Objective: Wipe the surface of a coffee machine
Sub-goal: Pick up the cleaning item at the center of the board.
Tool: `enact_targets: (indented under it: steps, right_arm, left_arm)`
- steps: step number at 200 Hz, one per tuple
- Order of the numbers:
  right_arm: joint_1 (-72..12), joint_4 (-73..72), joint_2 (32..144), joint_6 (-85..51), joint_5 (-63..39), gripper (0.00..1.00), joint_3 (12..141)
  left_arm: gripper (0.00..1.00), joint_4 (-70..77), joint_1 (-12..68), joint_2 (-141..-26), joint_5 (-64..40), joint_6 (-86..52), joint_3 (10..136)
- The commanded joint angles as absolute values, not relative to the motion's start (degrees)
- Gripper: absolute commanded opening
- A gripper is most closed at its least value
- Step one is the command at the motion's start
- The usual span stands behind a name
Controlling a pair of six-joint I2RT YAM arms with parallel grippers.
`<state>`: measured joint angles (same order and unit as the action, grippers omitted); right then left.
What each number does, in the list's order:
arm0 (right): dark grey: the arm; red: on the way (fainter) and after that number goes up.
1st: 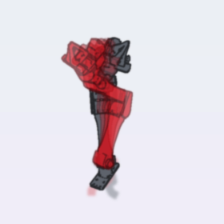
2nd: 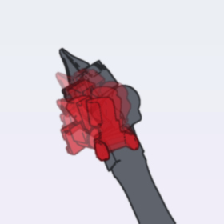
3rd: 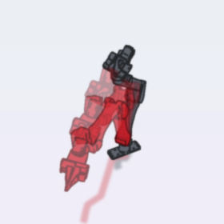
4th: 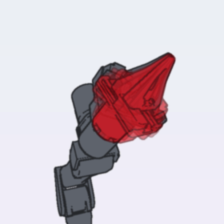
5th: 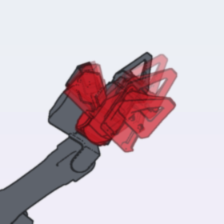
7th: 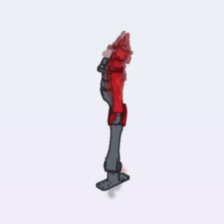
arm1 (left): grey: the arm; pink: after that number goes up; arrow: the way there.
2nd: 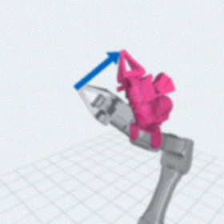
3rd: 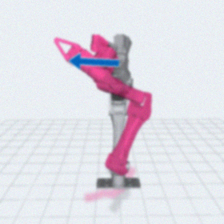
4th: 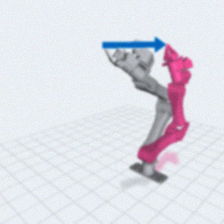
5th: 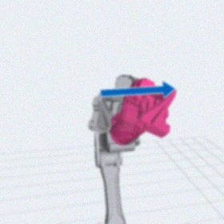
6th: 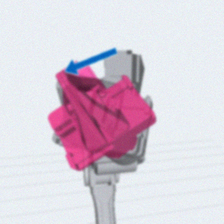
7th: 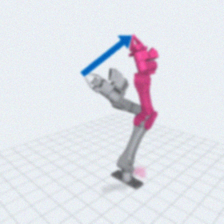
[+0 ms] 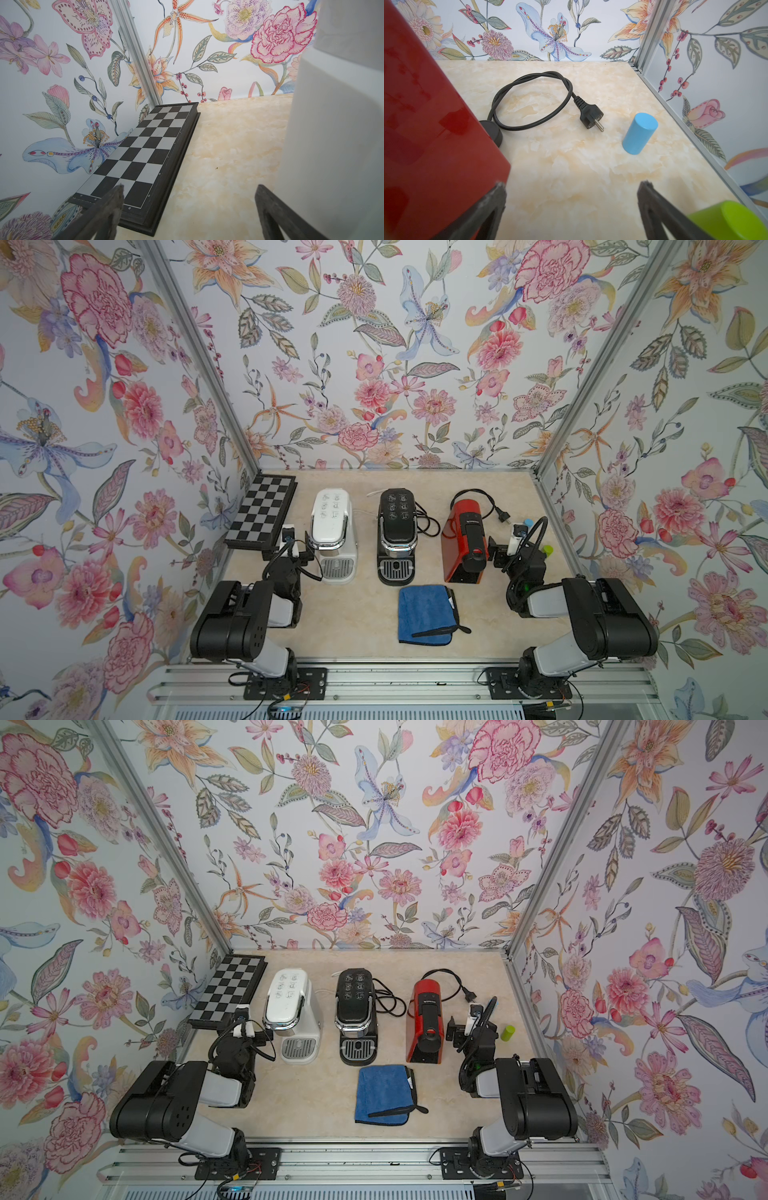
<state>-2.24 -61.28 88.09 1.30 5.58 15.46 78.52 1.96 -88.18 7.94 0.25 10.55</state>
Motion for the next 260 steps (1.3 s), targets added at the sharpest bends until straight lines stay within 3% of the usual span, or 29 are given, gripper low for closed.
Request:
enact_targets:
  steps: [1, 32, 65, 84, 132, 150, 177, 191, 222, 236, 260]
  right_arm:
    - [-2.47, -63.9, 88.6, 2.02, 6.06, 1.0, 16.6]
    - [-2.2, -63.57, 88.59, 1.85, 5.71, 1.0, 16.74]
    - [-2.14, -63.83, 88.31, 1.78, 6.01, 1.0, 16.69]
    - [-2.94, -54.85, 83.63, 1.24, 10.35, 1.0, 19.26]
    - [-3.52, -28.55, 70.31, -7.55, 16.81, 1.0, 26.71]
    - [-2.16, -15.3, 65.88, -11.93, 12.98, 1.0, 30.69]
    - [-0.02, -7.68, 58.98, -24.67, 15.3, 1.0, 30.17]
    - [1.77, -6.81, 54.59, -25.27, 9.65, 1.0, 29.27]
    - [1.13, 7.19, 50.85, -25.81, 3.04, 0.68, 36.97]
    - [-0.48, 13.25, 50.2, -24.43, 0.41, 0.65, 40.67]
    - [-7.09, 20.24, 48.59, -22.84, -1.25, 0.63, 44.88]
  left_arm:
    - [0.99, 80.59, 2.46, -88.76, 8.84, 0.97, 11.28]
    - [0.99, 80.09, 2.2, -88.75, 8.56, 0.66, 11.52]
    - [0.99, 83.69, 2.42, -86.93, 15.06, -1.01, 9.69]
    - [0.99, 83.1, 2.96, -82.34, 18.2, -1.41, 6.56]
    - [0.99, 66.24, 4.51, -68.79, 22.23, -1.04, 10.85]
    - [0.99, 56.89, 4.72, -64.65, 24.64, -4.12, 14.22]
    - [0.99, 42.12, 4.99, -57.63, 30.57, -13.62, 20.01]
    - [0.99, 35.08, 5.05, -53.46, 32.0, -17.32, 22.81]
    - [0.99, 22.33, 4.96, -44.33, 27.46, -23.93, 27.75]
    - [0.99, 18.4, 4.82, -41.02, 27.71, -26.7, 29.25]
    - [0.99, 16.06, 3.88, -39.96, 16.95, -28.78, 31.74]
